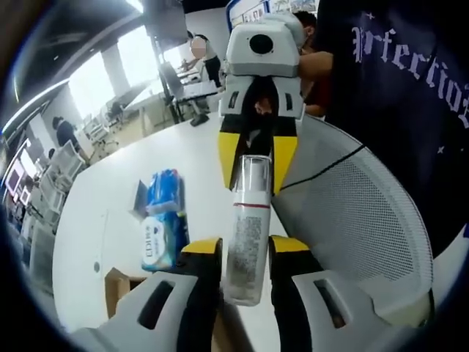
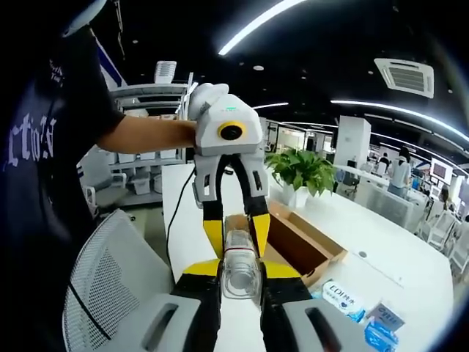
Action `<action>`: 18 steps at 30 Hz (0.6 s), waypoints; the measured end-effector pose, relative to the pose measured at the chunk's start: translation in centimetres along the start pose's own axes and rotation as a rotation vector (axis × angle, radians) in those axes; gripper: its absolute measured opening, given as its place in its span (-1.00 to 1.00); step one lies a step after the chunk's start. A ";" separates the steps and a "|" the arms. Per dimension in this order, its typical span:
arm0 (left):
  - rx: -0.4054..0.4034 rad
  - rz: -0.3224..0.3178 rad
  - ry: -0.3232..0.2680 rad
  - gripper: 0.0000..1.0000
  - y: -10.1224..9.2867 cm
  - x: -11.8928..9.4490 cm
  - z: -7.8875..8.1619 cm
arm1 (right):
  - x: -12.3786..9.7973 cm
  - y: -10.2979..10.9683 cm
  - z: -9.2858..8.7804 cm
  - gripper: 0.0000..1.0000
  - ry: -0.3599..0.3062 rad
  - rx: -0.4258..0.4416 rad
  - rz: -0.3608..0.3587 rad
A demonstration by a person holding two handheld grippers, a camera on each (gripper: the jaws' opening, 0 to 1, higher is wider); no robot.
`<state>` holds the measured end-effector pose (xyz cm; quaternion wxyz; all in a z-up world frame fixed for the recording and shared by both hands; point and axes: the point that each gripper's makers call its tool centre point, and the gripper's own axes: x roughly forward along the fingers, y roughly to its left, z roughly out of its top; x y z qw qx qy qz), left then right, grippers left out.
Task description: Operate the shoe box by opening the lid, removing the specified soft item, and placing it in the target area until the item is outside and the box remains undamaged.
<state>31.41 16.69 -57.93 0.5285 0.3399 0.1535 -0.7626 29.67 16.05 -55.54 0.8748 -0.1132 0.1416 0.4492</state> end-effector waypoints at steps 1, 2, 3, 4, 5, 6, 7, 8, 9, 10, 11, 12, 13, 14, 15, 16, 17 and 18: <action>0.002 0.010 0.000 -0.44 0.2 0.0 0.0 | 0.0 0.0 0.0 -0.72 0.001 -0.001 -0.001; 0.002 0.014 -0.001 -0.41 0.2 0.0 0.0 | 0.0 0.0 0.0 -0.72 0.001 0.000 -0.002; 0.000 0.015 -0.003 -0.40 0.3 0.0 0.0 | 0.0 0.1 0.0 -0.72 0.000 0.004 0.001; -0.005 0.016 -0.005 -0.39 0.3 0.0 0.1 | 0.0 0.1 0.0 -0.72 0.000 0.004 0.001; -0.010 0.016 -0.008 -0.39 0.2 0.0 0.1 | 0.1 0.1 0.0 -0.72 0.001 0.002 0.000; -0.013 0.018 -0.013 -0.38 0.2 -0.1 0.1 | 0.1 0.1 0.0 -0.72 0.002 0.006 0.002; -0.015 0.019 -0.017 -0.34 0.2 -0.1 0.2 | 0.1 0.1 0.0 -0.72 0.002 0.006 0.002; -0.020 0.024 -0.023 -0.31 0.3 -0.1 0.2 | 0.1 0.1 0.0 -0.72 0.002 0.005 0.001; -0.022 0.027 -0.025 -0.29 0.3 -0.1 0.2 | 0.1 0.1 0.1 -0.72 0.001 0.007 0.002; -0.024 0.027 -0.027 -0.28 0.3 -0.2 0.2 | 0.1 0.1 0.1 -0.72 0.000 0.009 0.001; -0.025 0.029 -0.027 -0.28 0.2 -0.2 0.2 | 0.1 0.1 0.1 -0.72 -0.001 0.008 0.002; -0.026 0.032 -0.025 -0.27 0.3 -0.2 0.1 | 0.1 0.1 0.1 -0.72 0.002 0.005 0.002; -0.028 0.032 -0.023 -0.25 0.2 -0.2 0.1 | 0.1 0.1 0.1 -0.72 0.003 0.004 0.001; -0.030 0.032 -0.023 -0.22 0.2 -0.3 0.0 | 0.2 0.1 0.2 -0.72 0.000 0.007 0.004; -0.033 0.030 -0.024 -0.19 0.1 -0.3 0.0 | 0.2 0.1 0.3 -0.72 -0.002 0.008 0.004; -0.035 0.032 -0.025 -0.16 0.1 -0.2 0.0 | 0.2 0.1 0.3 -0.72 -0.001 0.005 0.005; -0.034 0.036 -0.025 -0.14 0.1 -0.2 -0.1 | 0.2 0.1 0.3 -0.72 0.000 0.006 0.008; -0.034 0.037 -0.022 -0.13 0.1 -0.2 -0.2 | 0.3 0.1 0.3 -0.72 0.000 0.004 0.009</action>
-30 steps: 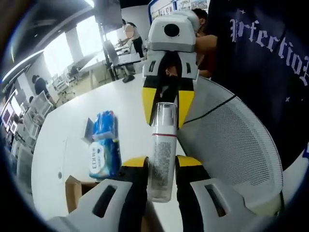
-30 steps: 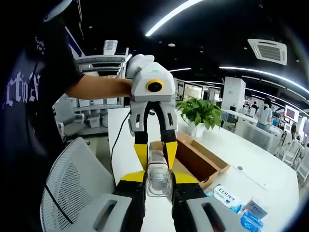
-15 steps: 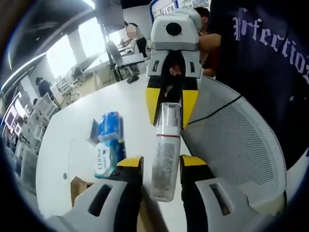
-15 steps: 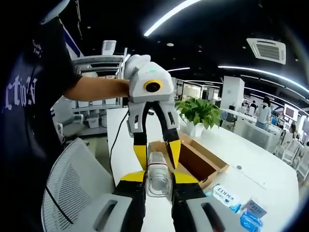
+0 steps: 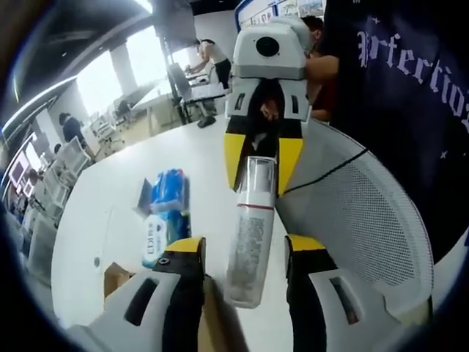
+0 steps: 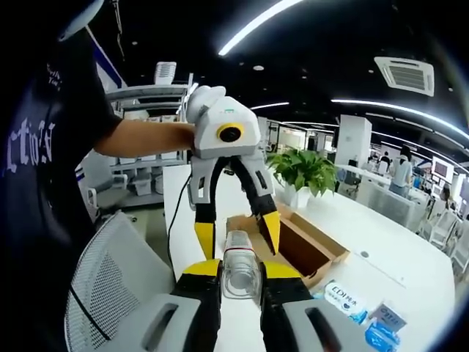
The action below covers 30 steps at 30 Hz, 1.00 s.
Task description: Operate the shoe box by opening the lid, removing the specified soft item, and placing it in the target area until the item is outside and the box remains undamaged.
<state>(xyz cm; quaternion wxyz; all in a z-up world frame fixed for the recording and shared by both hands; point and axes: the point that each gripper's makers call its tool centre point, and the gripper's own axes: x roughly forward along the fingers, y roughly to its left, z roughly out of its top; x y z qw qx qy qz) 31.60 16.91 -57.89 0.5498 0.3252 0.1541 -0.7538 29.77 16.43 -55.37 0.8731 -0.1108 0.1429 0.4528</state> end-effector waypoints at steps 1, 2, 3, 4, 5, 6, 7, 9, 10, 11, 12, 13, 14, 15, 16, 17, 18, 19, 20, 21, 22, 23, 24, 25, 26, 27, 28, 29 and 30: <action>-0.002 -0.001 0.002 -0.13 0.0 0.0 -0.1 | 0.0 0.0 0.0 -0.72 0.001 -0.001 0.000; -0.005 -0.002 0.003 -0.13 -0.1 0.0 -0.1 | 0.0 0.0 0.0 -0.72 0.004 -0.002 -0.001; -0.011 -0.003 0.002 -0.11 -0.1 0.0 -0.1 | 0.0 -0.1 -0.1 -0.72 0.007 -0.004 -0.003; -0.014 -0.003 0.001 -0.09 -0.1 0.0 -0.1 | 0.0 0.0 -0.1 -0.72 0.007 -0.004 -0.002; -0.019 -0.005 0.001 -0.07 -0.2 0.0 -0.1 | 0.0 0.0 -0.1 -0.72 0.007 -0.002 0.000; -0.025 -0.007 0.000 -0.04 -0.3 0.0 -0.1 | 0.0 -0.1 -0.1 -0.72 0.007 -0.003 -0.001; -0.027 -0.001 -0.002 -0.03 -0.2 0.0 -0.2 | 0.0 -0.1 -0.1 -0.72 0.008 -0.004 0.000; -0.033 0.011 -0.009 0.01 0.0 0.0 -0.2 | 0.0 -0.2 -0.1 -0.72 0.007 -0.004 0.002; -0.047 0.012 -0.013 0.03 -0.1 0.0 -0.3 | 0.0 -0.3 -0.2 -0.72 0.008 -0.004 -0.001; -0.053 0.012 -0.017 0.06 -0.1 0.0 -0.3 | 0.0 -0.4 -0.2 -0.72 0.009 -0.004 -0.002; -0.059 0.014 -0.019 0.07 -0.1 0.0 -0.3 | 0.0 -0.5 -0.1 -0.72 0.008 -0.005 -0.005; -0.064 0.016 -0.021 0.09 -0.2 -0.1 -0.3 | 0.0 -0.5 -0.1 -0.72 0.008 -0.004 -0.004; -0.069 0.019 -0.025 0.11 -0.2 -0.1 -0.3 | 0.0 -0.6 -0.1 -0.72 0.008 -0.006 -0.003; -0.072 0.022 -0.027 0.13 -0.2 -0.1 -0.3 | 0.1 -0.6 -0.1 -0.72 0.009 -0.007 -0.002; -0.076 0.029 -0.030 0.15 -0.1 -0.1 -0.3 | 0.1 -0.7 -0.1 -0.72 0.010 -0.007 -0.001; -0.086 0.037 -0.032 0.17 -0.1 -0.2 -0.4 | 0.1 -0.7 -0.1 -0.72 0.010 -0.008 0.002; -0.097 0.045 -0.032 0.21 0.0 -0.2 -0.4 | 0.2 -0.8 -0.1 -0.72 0.012 -0.009 0.004; -0.107 0.054 -0.035 0.25 0.0 -0.2 -0.5 | 0.2 -0.8 -0.1 -0.72 0.014 -0.010 0.005; -0.119 0.061 -0.039 0.28 0.0 -0.2 -0.6 | 0.2 -0.8 -0.1 -0.72 0.014 -0.012 0.006; -0.129 0.070 -0.044 0.31 0.0 -0.2 -0.7 | 0.2 -0.9 -0.1 -0.72 0.013 -0.012 0.008; -0.136 0.073 -0.049 0.32 -0.1 -0.2 -0.7 | 0.3 -0.9 0.0 -0.72 0.016 -0.016 0.010; -0.146 0.075 -0.053 0.33 -0.2 -0.2 -0.8 | 0.3 -0.9 -0.1 -0.72 0.019 -0.020 0.012; -0.157 0.079 -0.058 0.36 -0.3 -0.2 -0.9 | 0.3 -1.0 -0.1 -0.72 0.021 -0.023 0.012; -0.166 0.085 -0.062 0.39 -0.2 -0.2 -0.9 | 0.3 -1.0 -0.1 -0.71 0.022 -0.025 0.015; -0.174 0.096 -0.068 0.41 -0.2 -0.3 -0.9 | 0.4 -1.0 -0.1 -0.71 0.026 -0.028 0.020; -0.180 0.105 -0.072 0.43 -0.1 -0.3 -0.9 | 0.4 -1.0 -0.1 -0.71 0.029 -0.034 0.023; -0.188 0.114 -0.076 0.44 -0.1 -0.4 -0.9 | 0.4 -1.0 -0.1 -0.71 0.031 -0.034 0.026; -0.197 0.123 -0.083 0.47 0.0 -0.5 -0.9 | 0.4 -1.0 0.0 -0.71 0.031 -0.035 0.027; -0.204 0.128 -0.088 0.49 0.0 -0.5 -0.9 | 0.5 -1.0 0.0 -0.71 0.034 -0.036 0.034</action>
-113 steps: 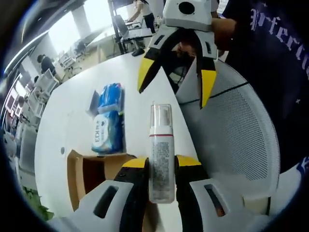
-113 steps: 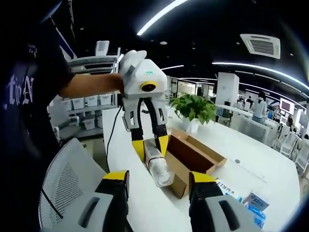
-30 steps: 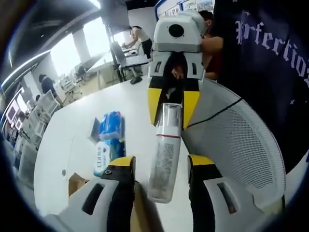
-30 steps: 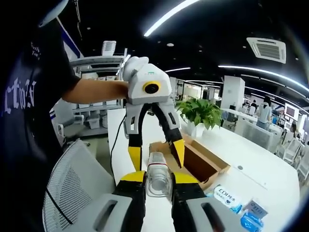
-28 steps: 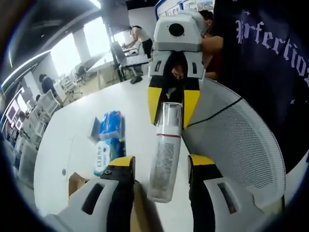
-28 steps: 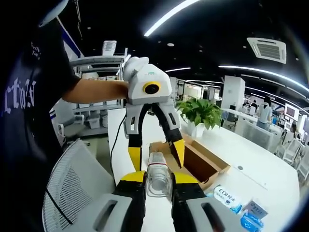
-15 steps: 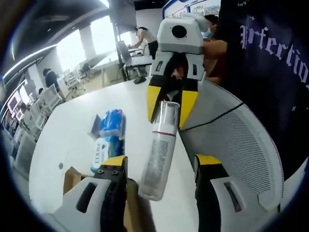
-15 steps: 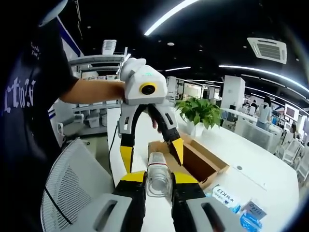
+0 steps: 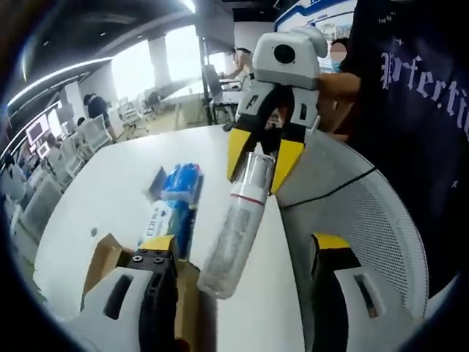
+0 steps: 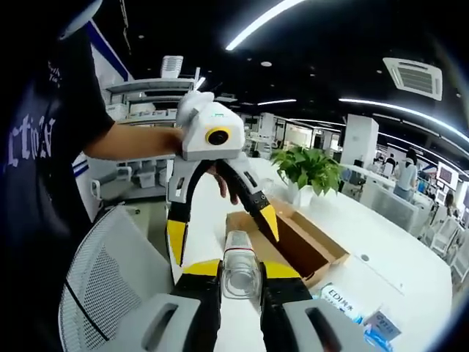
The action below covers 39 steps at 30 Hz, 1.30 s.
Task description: Operate the shoe box by opening the lid, removing the specified soft item, and placing it in the target area until the item is outside and the box remains undamaged.
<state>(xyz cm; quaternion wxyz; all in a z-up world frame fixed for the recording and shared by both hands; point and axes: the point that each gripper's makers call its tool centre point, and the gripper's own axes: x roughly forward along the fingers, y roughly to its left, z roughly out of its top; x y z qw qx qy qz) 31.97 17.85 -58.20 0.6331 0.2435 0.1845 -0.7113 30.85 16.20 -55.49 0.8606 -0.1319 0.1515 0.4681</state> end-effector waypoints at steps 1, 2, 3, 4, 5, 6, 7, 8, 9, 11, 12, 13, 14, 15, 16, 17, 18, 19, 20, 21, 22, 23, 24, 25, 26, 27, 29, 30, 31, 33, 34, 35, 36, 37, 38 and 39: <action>-0.008 0.005 -0.005 0.51 0.0 0.0 0.0 | 0.0 0.0 0.0 -0.71 0.003 -0.003 0.001; -0.010 0.011 -0.004 0.53 0.0 -0.1 -0.1 | 0.1 -0.1 0.0 -0.71 0.007 -0.008 0.004; -0.011 0.022 -0.004 0.54 0.1 -0.2 -0.1 | 0.1 -0.1 0.0 -0.71 0.011 -0.011 0.008; -0.012 0.030 -0.006 0.55 0.2 -0.2 -0.2 | 0.1 -0.2 0.0 -0.71 0.012 -0.013 0.010; -0.021 0.041 -0.010 0.58 0.3 -0.3 -0.2 | 0.1 -0.2 0.0 -0.71 0.013 -0.013 0.016; -0.029 0.046 -0.015 0.61 0.3 -0.4 -0.2 | 0.1 -0.3 0.1 -0.71 0.015 -0.017 0.018; -0.037 0.057 -0.022 0.64 0.4 -0.5 -0.2 | 0.1 -0.4 0.1 -0.71 0.019 -0.019 0.020; -0.040 0.068 -0.024 0.67 0.5 -0.6 -0.2 | 0.1 -0.4 0.1 -0.71 0.025 -0.020 0.025; -0.043 0.080 -0.028 0.69 0.5 -0.7 -0.2 | 0.1 -0.5 0.1 -0.71 0.028 -0.021 0.029; -0.053 0.102 -0.039 0.72 0.7 -0.9 -0.2 | 0.1 -0.5 0.1 -0.71 0.037 -0.030 0.042; -0.058 0.108 -0.045 0.74 0.7 -1.0 -0.2 | 0.0 -0.5 0.1 -0.71 0.041 -0.036 0.046; -0.064 0.114 -0.051 0.76 0.8 -1.1 -0.1 | 0.0 -0.6 0.1 -0.71 0.042 -0.038 0.047; -0.070 0.122 -0.056 0.76 0.8 -1.3 -0.1 | 0.0 -0.7 0.2 -0.71 0.044 -0.040 0.048; -0.073 0.130 -0.063 0.76 0.8 -1.4 -0.1 | 0.0 -0.9 0.2 -0.71 0.046 -0.044 0.047; -0.080 0.138 -0.072 0.77 0.9 -1.5 0.0 | 0.0 -1.1 0.3 -0.71 0.046 -0.042 0.048; -0.087 0.145 -0.075 0.79 0.9 -1.6 -0.1 | -0.1 -1.3 0.4 -0.71 0.045 -0.042 0.050; -0.095 0.152 -0.077 0.81 1.0 -1.7 -0.2 | -0.1 -1.4 0.5 -0.71 0.046 -0.043 0.050; -0.101 0.158 -0.079 0.83 1.0 -1.7 -0.2 | -0.2 -1.6 0.5 -0.71 0.052 -0.047 0.053; -0.109 0.175 -0.086 0.84 1.1 -1.9 -0.3 | -0.2 -1.8 0.5 -0.71 0.056 -0.052 0.055; -0.113 0.180 -0.092 0.86 1.2 -1.9 -0.3 | -0.3 -2.0 0.5 -0.71 0.060 -0.059 0.054; -0.119 0.185 -0.098 0.87 1.2 -2.0 -0.3 | -0.4 -2.3 0.5 -0.71 0.069 -0.066 0.056; -0.127 0.195 -0.105 0.87 1.2 -2.1 -0.3 | -0.5 -2.4 0.5 -0.71 0.071 -0.071 0.056; -0.130 0.201 -0.109 0.88 1.3 -2.1 -0.3 | -0.6 -2.7 0.5 -0.71 0.075 -0.078 0.056; -0.133 0.208 -0.114 0.89 1.3 -2.1 -0.3 | -0.7 -2.9 0.5 -0.71 0.078 -0.084 0.057; -0.134 0.215 -0.117 0.91 1.4 -2.1 -0.3 | -0.8 -3.2 0.5 -0.71 0.086 -0.090 0.058; -0.140 0.224 -0.117 0.92 1.5 -2.2 -0.4 | -0.8 -3.4 0.4 -0.71 0.091 -0.098 0.058; -0.148 0.237 -0.119 0.93 1.6 -2.2 -0.6 | -1.0 -3.8 0.4 -0.71 0.103 -0.112 0.059; -0.153 0.244 -0.123 0.93 1.7 -2.3 -0.6 | -1.0 -4.0 0.3 -0.71 0.106 -0.117 0.060; -0.157 0.249 -0.125 0.94 1.7 -2.4 -0.6 | -1.1 -4.2 0.3 -0.71 0.112 -0.122 0.061; -0.164 0.265 -0.127 0.95 1.8 -2.5 -0.8 | -1.2 -4.6 0.3 -0.71 0.122 -0.137 0.065; -0.165 0.269 -0.125 0.96 1.7 -2.6 -0.9 | -1.3 -4.8 0.3 -0.71 0.126 -0.144 0.065; -0.166 0.273 -0.122 0.96 1.7 -2.6 -1.0 | -1.4 -5.1 0.3 -0.71 0.137 -0.158 0.068; -0.168 0.283 -0.119 0.97 1.8 -2.7 -1.2 | -1.4 -5.3 0.3 -0.71 0.143 -0.166 0.067; -0.169 0.289 -0.117 0.98 1.8 -2.8 -1.3 | -1.5 -5.6 0.4 -0.71 0.150 -0.177 0.069; -0.174 0.298 -0.117 0.98 1.8 -2.9 -1.3 | -1.5 -5.9 0.4 -0.71 0.154 -0.184 0.068; -0.176 0.304 -0.119 0.98 1.8 -3.1 -1.3 | -1.6 -6.2 0.5 -0.71 0.158 -0.190 0.068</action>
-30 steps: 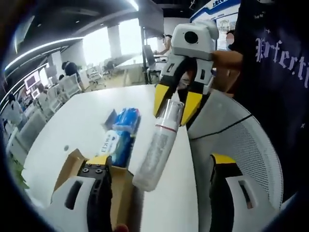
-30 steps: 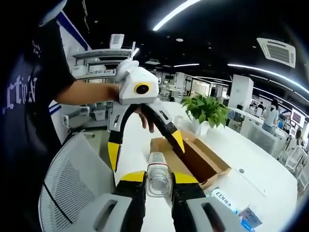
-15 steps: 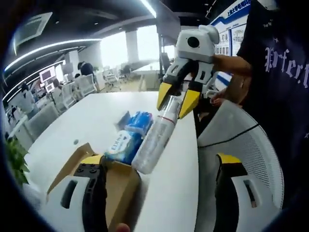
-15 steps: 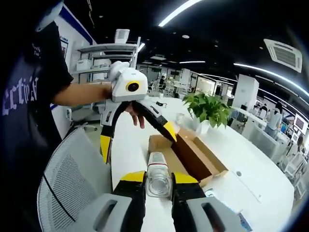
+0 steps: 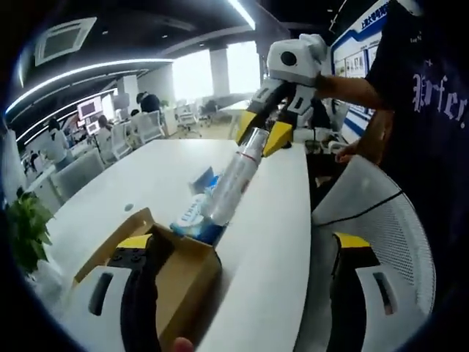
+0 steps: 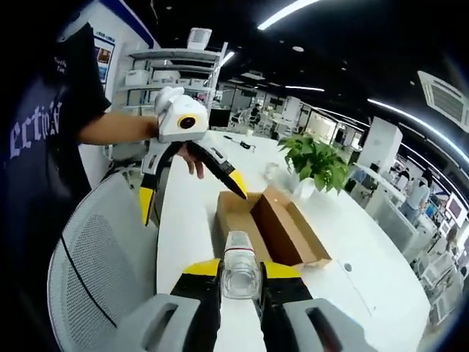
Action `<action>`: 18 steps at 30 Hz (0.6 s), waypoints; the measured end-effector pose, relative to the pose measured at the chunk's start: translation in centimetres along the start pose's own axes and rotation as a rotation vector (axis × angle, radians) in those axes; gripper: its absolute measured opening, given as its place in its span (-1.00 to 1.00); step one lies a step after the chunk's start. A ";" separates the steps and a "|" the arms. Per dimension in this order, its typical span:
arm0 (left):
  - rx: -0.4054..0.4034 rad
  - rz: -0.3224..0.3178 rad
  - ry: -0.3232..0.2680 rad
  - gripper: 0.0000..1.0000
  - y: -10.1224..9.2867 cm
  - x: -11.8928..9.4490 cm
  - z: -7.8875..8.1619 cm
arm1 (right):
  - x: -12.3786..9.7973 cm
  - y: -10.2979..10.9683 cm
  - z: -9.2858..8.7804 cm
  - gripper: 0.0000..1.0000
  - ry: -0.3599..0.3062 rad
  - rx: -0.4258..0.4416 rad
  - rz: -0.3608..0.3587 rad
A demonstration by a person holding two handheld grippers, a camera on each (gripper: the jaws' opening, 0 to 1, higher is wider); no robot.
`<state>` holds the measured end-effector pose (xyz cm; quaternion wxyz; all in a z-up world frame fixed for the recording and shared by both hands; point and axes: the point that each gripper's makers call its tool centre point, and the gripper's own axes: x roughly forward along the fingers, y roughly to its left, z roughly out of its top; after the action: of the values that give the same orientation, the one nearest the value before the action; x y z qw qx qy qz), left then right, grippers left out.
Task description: Operate the shoe box by opening the lid, removing the specified soft item, and placing it in the target area until the item is outside and the box remains undamaged.
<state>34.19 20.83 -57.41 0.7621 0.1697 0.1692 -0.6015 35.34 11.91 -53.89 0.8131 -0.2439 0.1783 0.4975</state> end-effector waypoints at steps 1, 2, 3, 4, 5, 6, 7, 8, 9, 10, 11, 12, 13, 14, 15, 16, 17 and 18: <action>-0.004 0.008 -0.006 0.98 0.0 -0.1 0.1 | -0.1 -0.2 0.0 -0.71 0.003 -0.007 0.000; -0.004 0.012 -0.007 0.98 0.1 -0.2 0.1 | -0.2 -0.7 0.0 -0.71 0.010 -0.015 -0.001; -0.005 0.018 -0.007 0.98 0.1 -0.3 0.1 | -0.2 -1.0 -0.1 -0.71 0.015 -0.022 -0.006; -0.010 0.030 -0.006 0.98 0.3 -0.5 0.0 | -0.3 -1.3 -0.1 -0.71 0.018 -0.024 -0.007; -0.014 0.036 -0.006 0.98 0.3 -0.6 0.0 | -0.4 -1.8 -0.1 -0.71 0.025 -0.030 -0.007; -0.022 0.038 -0.009 0.98 0.3 -0.7 0.0 | -0.5 -2.1 -0.2 -0.71 0.030 -0.039 -0.011; -0.031 0.040 -0.010 0.98 0.3 -0.8 -0.1 | -0.7 -2.6 -0.1 -0.71 0.030 -0.043 -0.016; -0.039 0.046 -0.014 0.98 0.2 -1.0 -0.1 | -0.7 -3.0 -0.1 -0.71 0.033 -0.044 -0.018; -0.043 0.052 -0.018 0.98 0.2 -1.1 -0.1 | -0.9 -3.5 -0.2 -0.71 0.041 -0.055 -0.025; -0.046 0.055 -0.021 0.98 0.1 -1.2 -0.1 | -0.9 -3.9 -0.3 -0.71 0.047 -0.061 -0.028; -0.049 0.059 -0.023 0.98 0.1 -1.3 -0.1 | -1.0 -4.2 -0.3 -0.71 0.050 -0.063 -0.028; -0.051 0.063 -0.024 0.98 0.1 -1.4 -0.1 | -1.1 -4.6 -0.3 -0.71 0.059 -0.073 -0.030; -0.053 0.067 -0.023 0.98 0.2 -1.5 -0.2 | -1.2 -4.9 -0.4 -0.71 0.066 -0.082 -0.031; -0.055 0.069 -0.021 0.98 0.2 -1.5 -0.3 | -1.3 -5.2 -0.4 -0.71 0.073 -0.092 -0.031; -0.058 0.073 -0.017 0.98 0.2 -1.7 -0.4 | -1.3 -5.5 -0.4 -0.71 0.078 -0.096 -0.031; -0.059 0.079 -0.020 0.98 0.3 -1.9 -0.4 | -1.3 -5.9 -0.3 -0.71 0.080 -0.101 -0.035; -0.063 0.084 -0.023 0.98 0.4 -2.0 -0.4 | -1.3 -6.1 -0.3 -0.71 0.081 -0.102 -0.034; -0.067 0.091 -0.026 0.98 0.5 -2.2 -0.4 | -1.4 -6.4 -0.4 -0.71 0.087 -0.107 -0.034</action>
<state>34.13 23.02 -56.73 0.7961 0.1437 0.1716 -0.5623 40.50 8.23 -52.03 0.7989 -0.3114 0.1825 0.4812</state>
